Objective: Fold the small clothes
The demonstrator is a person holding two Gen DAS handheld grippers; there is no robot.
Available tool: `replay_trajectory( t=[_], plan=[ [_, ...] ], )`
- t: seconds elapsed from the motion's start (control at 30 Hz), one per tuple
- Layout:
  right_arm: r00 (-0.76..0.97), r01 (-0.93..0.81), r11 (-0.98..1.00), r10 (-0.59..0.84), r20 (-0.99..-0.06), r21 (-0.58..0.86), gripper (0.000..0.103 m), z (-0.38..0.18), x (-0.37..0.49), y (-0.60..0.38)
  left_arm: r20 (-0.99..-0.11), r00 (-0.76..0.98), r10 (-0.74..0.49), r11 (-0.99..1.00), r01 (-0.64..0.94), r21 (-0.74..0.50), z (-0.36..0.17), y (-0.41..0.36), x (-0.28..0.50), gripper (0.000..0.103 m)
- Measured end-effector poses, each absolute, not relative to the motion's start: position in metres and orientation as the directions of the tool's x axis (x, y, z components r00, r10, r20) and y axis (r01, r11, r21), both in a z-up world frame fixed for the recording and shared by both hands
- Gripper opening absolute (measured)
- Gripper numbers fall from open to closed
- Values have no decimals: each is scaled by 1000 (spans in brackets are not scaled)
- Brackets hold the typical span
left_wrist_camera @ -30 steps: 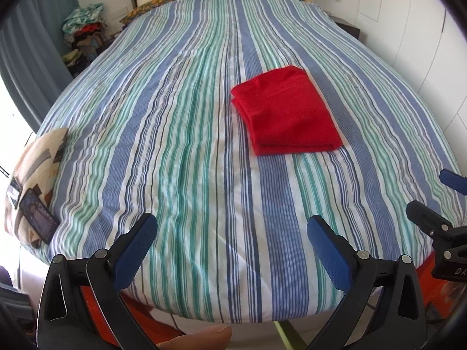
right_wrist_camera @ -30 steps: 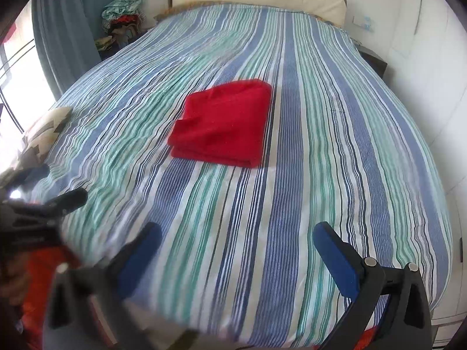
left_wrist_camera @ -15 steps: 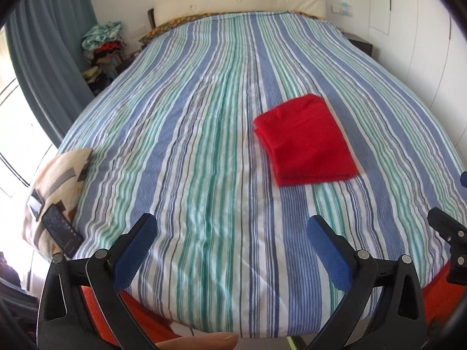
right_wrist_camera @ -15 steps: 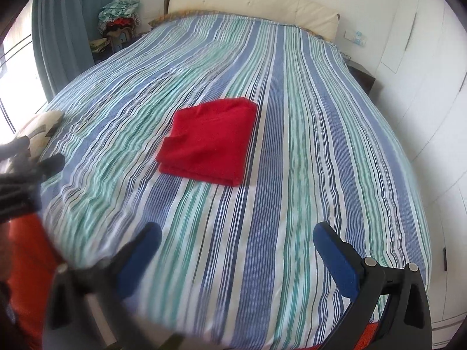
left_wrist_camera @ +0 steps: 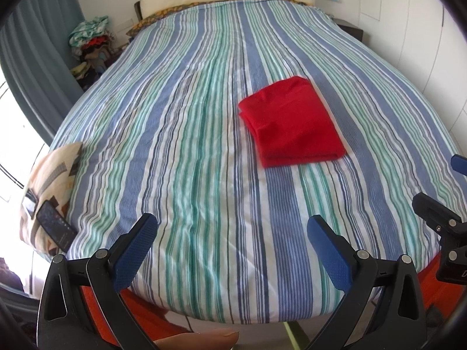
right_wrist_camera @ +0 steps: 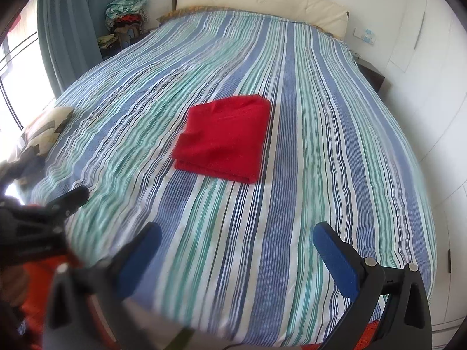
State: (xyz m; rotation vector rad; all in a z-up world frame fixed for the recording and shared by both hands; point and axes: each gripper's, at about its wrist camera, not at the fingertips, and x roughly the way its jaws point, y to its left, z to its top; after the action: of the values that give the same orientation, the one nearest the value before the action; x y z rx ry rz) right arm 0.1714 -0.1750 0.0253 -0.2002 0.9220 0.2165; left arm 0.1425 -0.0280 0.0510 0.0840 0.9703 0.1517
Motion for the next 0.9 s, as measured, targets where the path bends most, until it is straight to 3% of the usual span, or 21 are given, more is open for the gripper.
replay_trajectory(
  t=[0.9],
  plan=[
    [613,-235,961,32,-789,-144,102,35,166,-171,-794,582,175,985,-98,145,57,-36,144,102]
  ],
)
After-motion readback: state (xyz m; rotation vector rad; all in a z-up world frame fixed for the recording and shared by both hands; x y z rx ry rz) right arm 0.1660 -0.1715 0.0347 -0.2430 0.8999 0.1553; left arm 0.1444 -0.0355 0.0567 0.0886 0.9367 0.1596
